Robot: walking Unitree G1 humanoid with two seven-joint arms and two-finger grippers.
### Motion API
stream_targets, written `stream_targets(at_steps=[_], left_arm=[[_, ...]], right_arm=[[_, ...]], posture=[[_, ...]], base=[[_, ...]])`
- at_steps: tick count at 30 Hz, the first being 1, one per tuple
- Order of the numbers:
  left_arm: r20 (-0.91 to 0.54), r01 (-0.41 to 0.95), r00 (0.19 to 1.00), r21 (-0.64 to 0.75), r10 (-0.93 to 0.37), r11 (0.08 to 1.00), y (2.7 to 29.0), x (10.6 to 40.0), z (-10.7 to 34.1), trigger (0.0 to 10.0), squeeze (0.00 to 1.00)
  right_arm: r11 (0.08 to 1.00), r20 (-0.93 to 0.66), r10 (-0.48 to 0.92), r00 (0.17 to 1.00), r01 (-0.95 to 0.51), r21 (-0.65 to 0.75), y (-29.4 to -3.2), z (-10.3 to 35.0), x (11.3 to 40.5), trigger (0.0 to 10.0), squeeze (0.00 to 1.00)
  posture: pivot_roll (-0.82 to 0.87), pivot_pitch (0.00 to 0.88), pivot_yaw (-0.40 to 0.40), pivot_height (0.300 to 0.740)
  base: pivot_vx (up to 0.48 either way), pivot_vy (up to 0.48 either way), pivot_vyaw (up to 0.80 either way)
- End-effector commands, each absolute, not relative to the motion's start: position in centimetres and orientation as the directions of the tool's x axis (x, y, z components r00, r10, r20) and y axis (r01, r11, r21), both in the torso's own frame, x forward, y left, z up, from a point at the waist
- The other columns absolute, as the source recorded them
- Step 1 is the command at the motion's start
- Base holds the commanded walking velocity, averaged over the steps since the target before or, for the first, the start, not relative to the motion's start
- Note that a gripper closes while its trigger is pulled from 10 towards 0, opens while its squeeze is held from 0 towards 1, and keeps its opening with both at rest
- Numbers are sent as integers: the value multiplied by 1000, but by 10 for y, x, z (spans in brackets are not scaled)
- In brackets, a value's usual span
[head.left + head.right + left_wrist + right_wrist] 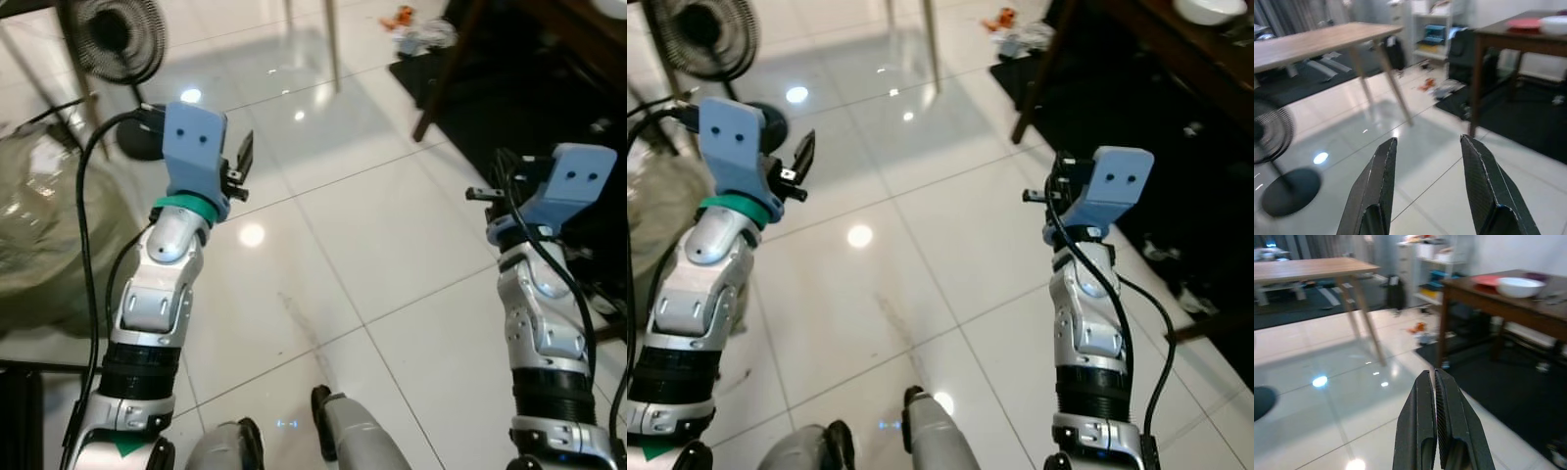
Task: Setting the table
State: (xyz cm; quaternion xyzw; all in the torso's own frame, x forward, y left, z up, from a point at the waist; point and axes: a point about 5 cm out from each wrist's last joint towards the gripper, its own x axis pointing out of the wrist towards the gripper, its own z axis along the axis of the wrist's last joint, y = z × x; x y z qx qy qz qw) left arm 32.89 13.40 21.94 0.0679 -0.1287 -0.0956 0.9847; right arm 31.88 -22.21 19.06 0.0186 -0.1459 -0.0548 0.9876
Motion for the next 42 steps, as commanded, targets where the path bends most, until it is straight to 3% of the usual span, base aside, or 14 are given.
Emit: stream_targets(at_steps=[1, 42], left_arm=[[218, 167, 955, 158, -199, 973, 135, 329, 214, 10000, 0], [224, 191, 948, 168, -226, 967, 131, 330, 218, 10000, 0]], right_arm=[[992, 261, -124, 957, 112, 60, -224, 185, 317, 10000, 0], [989, 244, -148, 958, 140, 50, -226, 182, 316, 10000, 0]], posture=[[9, 97, 30, 740], [7, 108, 32, 740]], base=[[0, 0, -800], [0, 0, -800]])
